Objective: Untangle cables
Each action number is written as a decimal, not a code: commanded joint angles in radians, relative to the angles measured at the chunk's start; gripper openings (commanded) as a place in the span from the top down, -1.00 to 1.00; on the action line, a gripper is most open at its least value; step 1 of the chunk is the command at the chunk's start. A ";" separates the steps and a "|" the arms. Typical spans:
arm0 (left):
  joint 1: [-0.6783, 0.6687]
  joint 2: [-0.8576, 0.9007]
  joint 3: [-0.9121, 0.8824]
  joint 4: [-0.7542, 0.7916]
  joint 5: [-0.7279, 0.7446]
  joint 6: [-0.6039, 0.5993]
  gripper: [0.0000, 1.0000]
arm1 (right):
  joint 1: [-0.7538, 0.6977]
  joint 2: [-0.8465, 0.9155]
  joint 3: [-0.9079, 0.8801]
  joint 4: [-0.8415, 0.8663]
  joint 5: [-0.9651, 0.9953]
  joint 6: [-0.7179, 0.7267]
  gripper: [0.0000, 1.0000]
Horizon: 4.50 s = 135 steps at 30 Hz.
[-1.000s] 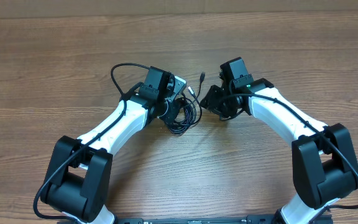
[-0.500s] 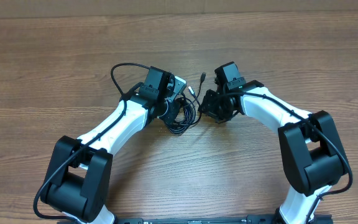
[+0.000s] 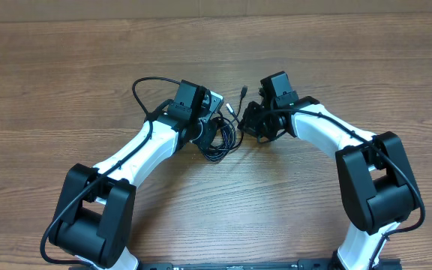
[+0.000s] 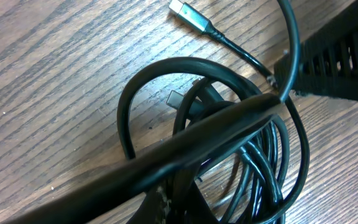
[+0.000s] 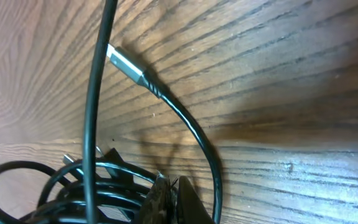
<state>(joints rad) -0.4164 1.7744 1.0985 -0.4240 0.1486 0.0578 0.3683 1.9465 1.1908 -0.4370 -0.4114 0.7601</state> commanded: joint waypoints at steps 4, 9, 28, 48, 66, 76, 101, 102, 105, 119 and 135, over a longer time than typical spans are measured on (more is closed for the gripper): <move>0.007 -0.023 0.020 0.002 -0.035 -0.038 0.92 | 0.020 0.069 0.006 0.023 0.027 0.087 0.93; 0.006 -0.023 0.020 0.001 -0.037 -0.040 0.92 | 0.025 0.126 0.006 0.106 -0.006 0.093 0.93; 0.039 -0.023 0.020 -0.029 -0.225 -0.266 0.92 | 0.006 0.053 0.018 -0.328 0.014 0.033 0.84; 0.039 -0.023 0.020 0.017 0.009 -0.184 0.92 | 0.003 -0.029 0.084 -0.385 -0.063 -0.108 0.84; 0.039 -0.023 0.020 0.020 0.038 -0.146 0.92 | -0.011 -0.054 0.080 -0.339 0.045 0.085 0.20; 0.039 -0.023 0.021 0.022 0.073 -0.147 0.92 | 0.031 -0.051 0.072 -0.312 0.122 0.260 0.22; 0.039 -0.023 0.021 0.032 0.116 -0.147 0.92 | 0.050 0.014 0.071 -0.297 0.194 0.314 0.72; 0.039 -0.023 0.021 0.032 0.119 -0.146 0.92 | 0.053 0.014 0.071 -0.294 0.194 0.314 0.83; 0.039 -0.023 0.021 0.036 0.144 -0.138 0.92 | 0.062 0.014 0.071 -0.290 0.194 0.313 0.93; 0.039 -0.023 0.021 0.063 0.211 -0.155 0.92 | 0.064 -0.041 0.075 -0.332 0.148 0.249 0.93; 0.039 -0.023 0.021 0.071 0.230 -0.223 0.92 | 0.126 -0.224 0.077 -0.339 0.380 0.349 0.93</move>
<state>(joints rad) -0.3836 1.7744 1.0985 -0.3637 0.3492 -0.1150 0.4667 1.7859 1.2552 -0.7776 -0.1421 1.0859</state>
